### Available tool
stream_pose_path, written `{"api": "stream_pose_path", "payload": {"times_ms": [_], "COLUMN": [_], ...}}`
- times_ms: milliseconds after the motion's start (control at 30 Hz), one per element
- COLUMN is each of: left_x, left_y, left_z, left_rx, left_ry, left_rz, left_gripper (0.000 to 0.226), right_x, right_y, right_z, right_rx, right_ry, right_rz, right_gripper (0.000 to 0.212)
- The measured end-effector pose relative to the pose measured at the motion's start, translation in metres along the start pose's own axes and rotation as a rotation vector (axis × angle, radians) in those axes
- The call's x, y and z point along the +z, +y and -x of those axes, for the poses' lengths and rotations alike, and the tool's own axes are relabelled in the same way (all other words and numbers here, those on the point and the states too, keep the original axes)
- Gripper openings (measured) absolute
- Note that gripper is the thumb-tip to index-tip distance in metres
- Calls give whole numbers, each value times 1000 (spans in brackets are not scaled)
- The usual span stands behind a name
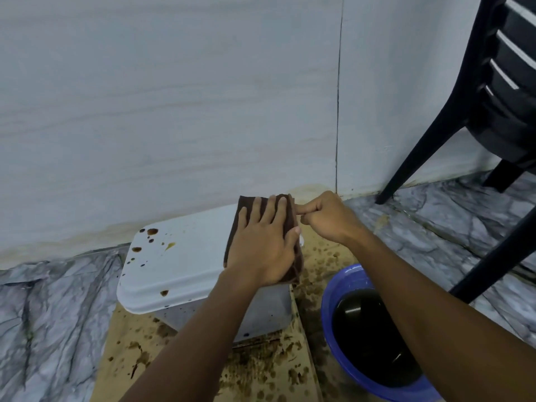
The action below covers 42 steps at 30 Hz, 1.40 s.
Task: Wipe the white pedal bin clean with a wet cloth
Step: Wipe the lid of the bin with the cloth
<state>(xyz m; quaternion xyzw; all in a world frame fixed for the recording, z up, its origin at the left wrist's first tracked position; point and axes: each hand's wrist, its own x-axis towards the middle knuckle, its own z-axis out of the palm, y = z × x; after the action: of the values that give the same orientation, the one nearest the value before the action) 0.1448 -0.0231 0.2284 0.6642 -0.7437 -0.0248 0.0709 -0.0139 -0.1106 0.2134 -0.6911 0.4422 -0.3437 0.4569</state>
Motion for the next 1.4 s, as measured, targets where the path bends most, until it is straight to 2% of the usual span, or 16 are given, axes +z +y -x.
{"api": "stream_pose_path", "payload": {"times_ms": [100, 200, 300, 367, 467, 533, 600, 700, 867, 967, 1167, 1300, 1400], "left_x": [0, -2, -1, 1, 4, 3, 1, -1, -9, -10, 0, 3, -2], "left_y": [-19, -35, -24, -7, 6, -2, -18, -48, -83, -73, -25, -40, -71], "left_z": [29, 49, 36, 21, 12, 17, 27, 52, 73, 53, 13, 41, 65], "left_rx": [77, 16, -10, 26, 127, 148, 81, -81, -293, -341, -199, -126, -205], "left_ry": [43, 78, 57, 33, 9, 16, 38, 83, 65, 37, 10, 48, 71], "left_rz": [-6, 4, -46, -74, -100, -61, 15, 67, 62, 8, 15, 32, 47], "left_gripper": [69, 74, 71, 64, 58, 58, 63, 71, 80, 71, 67, 78, 79], "right_x": [5, 9, 8, 7, 6, 8, 11, 21, 44, 37, 20, 19, 23], "right_y": [1, -3, -8, -9, -8, -7, -6, -13, -28, -28, -27, -31, -36], "right_z": [5, 4, 2, 2, 2, 4, 6, 10, 5, 1, -8, -9, -10], "right_rx": [-46, 45, 97, 92, 60, 32, -5, -99, -166, -111, -80, -98, -96], "right_ry": [9, 19, 33, 32, -1, -16, -21, -69, -244, -213, -218, -203, -175], "right_rz": [-22, -194, -334, -334, -227, -188, -108, 89, 444, 374, 152, 152, 196], "right_gripper": [39, 33, 22, 24, 33, 31, 27, 39, 45, 43, 38, 33, 32]}}
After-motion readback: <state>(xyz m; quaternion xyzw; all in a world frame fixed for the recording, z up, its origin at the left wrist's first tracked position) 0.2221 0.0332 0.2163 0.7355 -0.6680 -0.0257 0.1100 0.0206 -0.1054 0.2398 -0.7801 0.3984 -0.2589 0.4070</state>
